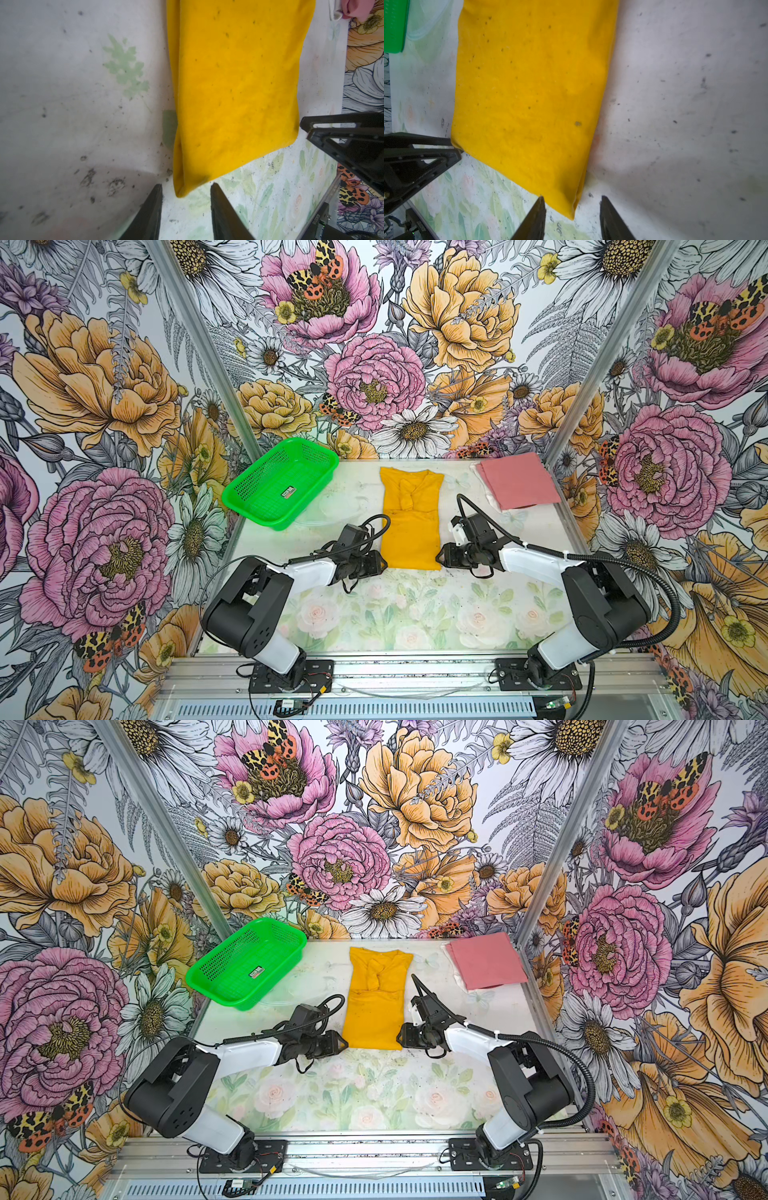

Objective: Fold and stack the t-shirts

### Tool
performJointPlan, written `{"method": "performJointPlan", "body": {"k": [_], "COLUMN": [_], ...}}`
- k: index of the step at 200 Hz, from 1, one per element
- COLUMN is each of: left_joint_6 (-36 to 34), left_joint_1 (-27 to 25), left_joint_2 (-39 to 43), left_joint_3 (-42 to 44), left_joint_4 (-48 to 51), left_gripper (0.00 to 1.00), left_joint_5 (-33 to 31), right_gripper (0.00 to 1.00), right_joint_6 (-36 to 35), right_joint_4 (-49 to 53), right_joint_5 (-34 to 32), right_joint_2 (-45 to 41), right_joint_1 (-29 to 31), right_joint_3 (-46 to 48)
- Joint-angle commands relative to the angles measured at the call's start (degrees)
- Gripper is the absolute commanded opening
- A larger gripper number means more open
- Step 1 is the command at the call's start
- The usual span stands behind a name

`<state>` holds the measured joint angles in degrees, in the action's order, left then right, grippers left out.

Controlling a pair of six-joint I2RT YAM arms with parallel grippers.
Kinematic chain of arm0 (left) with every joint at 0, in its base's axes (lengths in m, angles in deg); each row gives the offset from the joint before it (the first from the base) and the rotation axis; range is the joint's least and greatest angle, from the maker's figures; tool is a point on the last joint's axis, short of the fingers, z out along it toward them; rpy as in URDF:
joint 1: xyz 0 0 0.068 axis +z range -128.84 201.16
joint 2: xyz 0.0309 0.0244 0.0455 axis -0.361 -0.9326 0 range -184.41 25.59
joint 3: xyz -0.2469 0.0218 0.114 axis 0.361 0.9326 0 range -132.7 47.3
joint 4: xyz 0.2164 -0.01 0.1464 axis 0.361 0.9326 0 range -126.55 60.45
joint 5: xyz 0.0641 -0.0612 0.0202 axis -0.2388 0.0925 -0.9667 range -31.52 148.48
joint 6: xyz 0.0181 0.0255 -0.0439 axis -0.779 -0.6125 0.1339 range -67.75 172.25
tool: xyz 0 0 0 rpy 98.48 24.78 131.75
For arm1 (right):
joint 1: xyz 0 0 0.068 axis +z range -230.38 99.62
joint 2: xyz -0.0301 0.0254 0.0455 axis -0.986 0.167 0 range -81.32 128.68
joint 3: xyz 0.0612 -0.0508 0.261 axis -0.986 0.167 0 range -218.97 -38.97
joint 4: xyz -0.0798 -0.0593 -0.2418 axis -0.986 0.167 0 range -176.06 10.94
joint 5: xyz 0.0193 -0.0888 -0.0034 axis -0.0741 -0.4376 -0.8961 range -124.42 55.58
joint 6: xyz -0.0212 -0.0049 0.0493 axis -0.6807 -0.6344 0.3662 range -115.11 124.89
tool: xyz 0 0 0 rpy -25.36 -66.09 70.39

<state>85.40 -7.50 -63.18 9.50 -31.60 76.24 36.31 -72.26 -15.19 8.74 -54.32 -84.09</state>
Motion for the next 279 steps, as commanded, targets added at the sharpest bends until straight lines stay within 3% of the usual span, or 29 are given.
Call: {"method": "performJointPlan", "body": {"k": [1, 25, 56, 84, 112, 147, 166, 201, 237, 260, 279], "left_joint_6": [0.4, 0.6, 0.4, 0.5, 1.1, 2.0, 1.5, 1.8, 7.7, 12.7, 16.3], "left_joint_1": [-0.4, -0.4, -0.5, -0.5, -0.6, -2.8, -6.2, -15.1, -18.6, -22.8, -29.8], "left_joint_2": [-1.2, -2.1, -3.0, -2.9, -0.4, 3.9, 9.5, 25.3, 41.4, 51.5, 58.8], "left_joint_3": [0.1, 0.2, 0.1, 0.9, 3.2, 6.9, 7.6, 9.6, 15.4, 18.4, 18.6], "left_joint_4": [-3.6, -4.8, -5.1, -5.1, -5.1, -4.9, -1.9, 5.8, 12.5, 17.9, 22.8], "left_gripper": [0.38, 0.31, 0.14, 0.0, 0.0, 0.0, 0.0, 0.0, 0.0, 0.0, 0.0], "left_joint_5": [-0.2, 0.0, 0.0, 0.2, -0.2, -0.5, -3.0, -15.4, -18.0, -19.0, -23.8], "right_gripper": [0.4, 0.38, 0.37, 0.21, 0.0, 0.0, 0.0, 0.0, 0.0, 0.0, 0.0], "right_joint_6": [0.6, 1.2, 3.1, 4.7, 5.2, 5.2, 3.7, 2.3, 5.1, 8.3, 11.6], "right_joint_4": [-4.0, -5.3, -8.1, -10.5, -11.0, -10.6, -8.6, -1.3, 5.5, 9.4, 11.0], "right_joint_5": [-0.6, -0.1, -0.4, -0.4, -0.9, 0.6, 3.1, 4.4, 2.8, -0.9, -4.7], "right_joint_2": [0.7, 2.0, 3.3, 3.6, 2.0, -2.7, -6.9, -19.6, -32.2, -38.6, -43.2], "right_joint_1": [1.1, 2.1, 3.4, 3.8, 4.2, 6.0, 8.2, 12.4, 16.6, 24.1, 32.2], "right_joint_3": [0.8, 1.3, 2.9, 4.9, 6.8, 10.8, 12.9, 15.2, 16.9, 17.9, 18.3]}}
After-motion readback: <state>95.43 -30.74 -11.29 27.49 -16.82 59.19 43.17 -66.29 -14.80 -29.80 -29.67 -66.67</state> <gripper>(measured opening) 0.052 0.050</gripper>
